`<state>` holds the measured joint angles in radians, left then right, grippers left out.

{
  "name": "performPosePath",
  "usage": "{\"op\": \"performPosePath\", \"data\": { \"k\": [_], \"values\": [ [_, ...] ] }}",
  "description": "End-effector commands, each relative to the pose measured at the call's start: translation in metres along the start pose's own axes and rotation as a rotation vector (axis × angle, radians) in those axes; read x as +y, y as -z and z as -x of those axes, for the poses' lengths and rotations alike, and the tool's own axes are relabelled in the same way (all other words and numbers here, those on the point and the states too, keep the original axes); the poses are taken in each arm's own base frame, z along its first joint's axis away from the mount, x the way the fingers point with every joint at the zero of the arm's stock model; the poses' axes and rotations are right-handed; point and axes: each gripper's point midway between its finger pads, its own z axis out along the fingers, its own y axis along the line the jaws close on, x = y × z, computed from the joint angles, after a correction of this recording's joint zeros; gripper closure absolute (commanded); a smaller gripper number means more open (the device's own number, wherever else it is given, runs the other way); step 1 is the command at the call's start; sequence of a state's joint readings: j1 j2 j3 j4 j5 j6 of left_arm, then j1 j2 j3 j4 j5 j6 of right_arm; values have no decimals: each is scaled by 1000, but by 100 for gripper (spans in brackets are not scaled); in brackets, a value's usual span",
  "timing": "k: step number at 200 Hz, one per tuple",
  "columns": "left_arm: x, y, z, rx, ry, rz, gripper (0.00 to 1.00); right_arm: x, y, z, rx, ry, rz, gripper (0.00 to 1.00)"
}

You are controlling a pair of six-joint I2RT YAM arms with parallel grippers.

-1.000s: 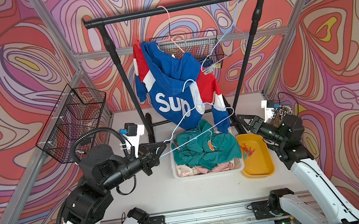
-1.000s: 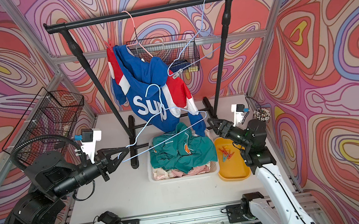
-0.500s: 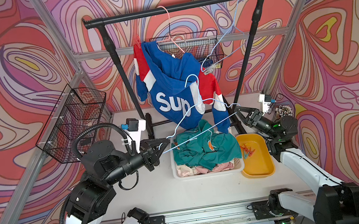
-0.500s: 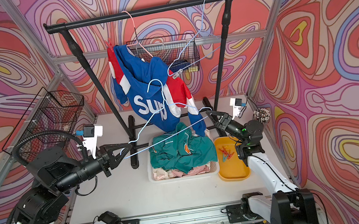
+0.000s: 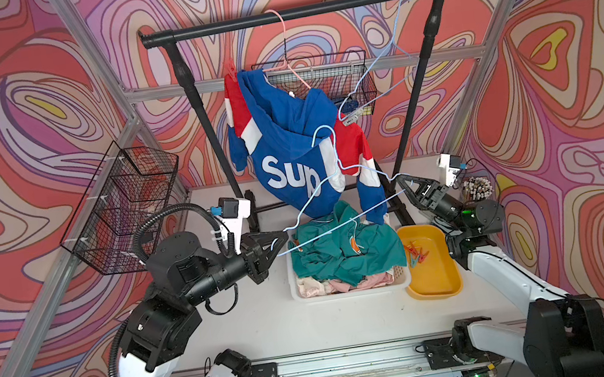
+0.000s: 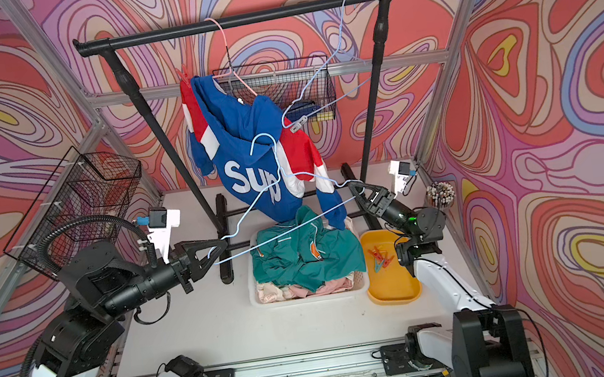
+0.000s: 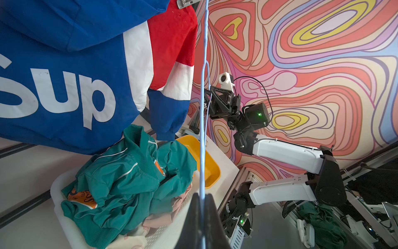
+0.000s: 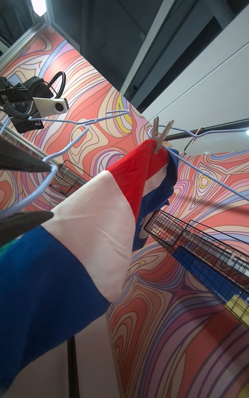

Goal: Remove the clothespins securing jackets to the hanger
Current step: Place the hanger at the clothesline.

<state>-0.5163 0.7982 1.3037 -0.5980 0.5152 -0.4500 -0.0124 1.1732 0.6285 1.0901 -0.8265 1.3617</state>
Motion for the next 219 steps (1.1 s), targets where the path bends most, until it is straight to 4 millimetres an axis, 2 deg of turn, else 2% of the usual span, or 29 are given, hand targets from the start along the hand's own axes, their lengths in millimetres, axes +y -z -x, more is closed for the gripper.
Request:
{"op": "performPosePath", "data": {
  "k": [1,22,52,119,147,183,193,219],
  "values": [
    [0,1,3,-23,-3,-5,100,7,1,3,-12,22,25,82],
    [3,0,-1,-18,-1,5,100,11,0,5,-17,24,31,100],
    [10,4,-5,-9,-10,49,100,29,-3,12,-20,44,70,100],
    [31,32,-14,-22,-65,217,44,88,-14,42,-71,120,172,100],
    [44,46,-19,-30,-91,312,25,122,-22,55,-85,193,179,100],
    [64,60,-28,-21,-115,435,15,179,-33,76,-121,321,174,100],
    [70,62,-31,-22,-116,460,13,189,-35,82,-137,354,152,100],
    [78,61,-42,-12,-110,478,9,227,-28,108,-240,510,43,100]
  ]
}}
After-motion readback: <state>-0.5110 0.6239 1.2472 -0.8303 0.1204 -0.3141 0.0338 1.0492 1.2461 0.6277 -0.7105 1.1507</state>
